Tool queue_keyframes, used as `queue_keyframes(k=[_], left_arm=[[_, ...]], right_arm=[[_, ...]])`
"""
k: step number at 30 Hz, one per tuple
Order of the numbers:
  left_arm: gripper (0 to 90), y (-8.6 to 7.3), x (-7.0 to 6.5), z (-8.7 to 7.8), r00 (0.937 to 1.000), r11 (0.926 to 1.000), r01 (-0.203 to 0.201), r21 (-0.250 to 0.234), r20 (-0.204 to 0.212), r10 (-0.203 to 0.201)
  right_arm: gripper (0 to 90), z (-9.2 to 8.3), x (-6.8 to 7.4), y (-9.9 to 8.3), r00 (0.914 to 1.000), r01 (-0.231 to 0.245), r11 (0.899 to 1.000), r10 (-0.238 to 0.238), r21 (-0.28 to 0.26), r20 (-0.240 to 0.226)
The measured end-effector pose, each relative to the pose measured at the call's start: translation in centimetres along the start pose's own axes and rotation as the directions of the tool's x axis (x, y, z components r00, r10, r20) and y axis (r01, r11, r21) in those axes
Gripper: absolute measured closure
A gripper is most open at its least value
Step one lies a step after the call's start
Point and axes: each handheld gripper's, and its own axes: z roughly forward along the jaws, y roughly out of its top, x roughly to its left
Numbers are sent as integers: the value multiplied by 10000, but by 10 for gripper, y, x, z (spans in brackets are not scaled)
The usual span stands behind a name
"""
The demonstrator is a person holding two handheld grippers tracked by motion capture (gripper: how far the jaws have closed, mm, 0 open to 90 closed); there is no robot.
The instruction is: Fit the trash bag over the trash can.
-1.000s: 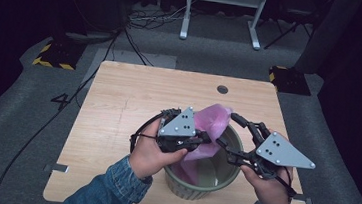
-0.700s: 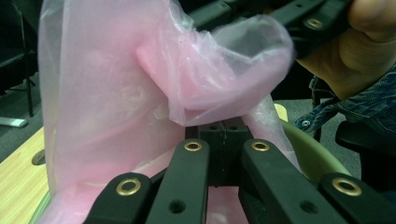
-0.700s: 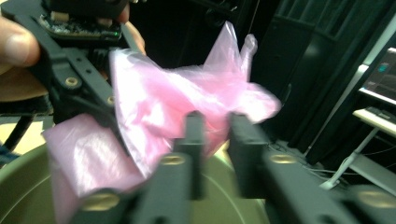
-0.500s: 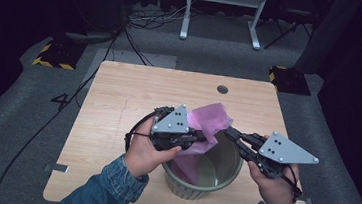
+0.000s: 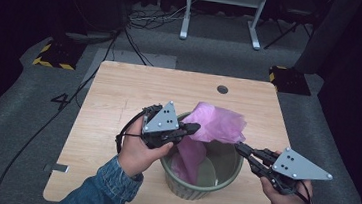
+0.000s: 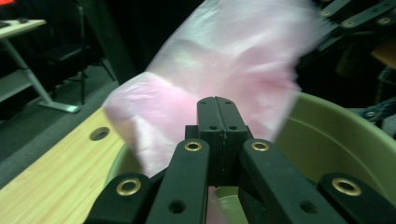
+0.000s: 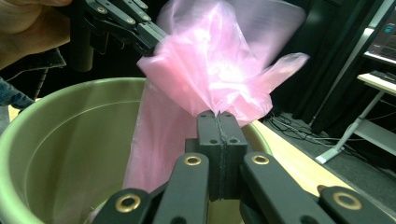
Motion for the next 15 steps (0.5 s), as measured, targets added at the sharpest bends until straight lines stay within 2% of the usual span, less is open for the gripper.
queue_keyframes(k=[4, 5, 6, 7, 8, 9, 13, 15], left_arm=[[900, 1, 0, -1, 10000, 9992, -41, -386, 69, 44], [717, 1, -2, -1, 9999, 9984, 15, -561, 156, -6], [630, 2, -4, -1, 9997, 9981, -24, -615, 261, 40], [630, 3, -7, 0, 9994, 9979, -76, -641, 337, 98], [467, 5, -12, 0, 9990, 9969, -227, -747, 356, 254], [467, 6, -14, 0, 9988, 9964, -299, -790, 371, 329], [344, 11, -26, 0, 9964, 9958, -430, -812, 691, 486], [313, 13, -30, 0, 9945, 9953, -541, -799, 853, 609]], right_arm=[[900, -3, -2, 1, 9999, -91, 10000, 91, -14, 116], [900, -2, -3, 2, 9998, -88, 10000, 89, -10, 152], [900, -2, -2, 2, 9998, -112, 9999, 112, -13, 189], [900, -2, -2, 2, 9998, -112, 9999, 112, -13, 189], [900, 1, -1, 4, 9996, -156, 9999, 156, -21, 232], [900, 1, -1, 4, 9996, -156, 9999, 156, -21, 232], [900, 6, 0, 9, 9992, -180, 9998, 180, -12, 354], [900, 8, 1, 11, 9986, -229, 9997, 226, 59, 487]])
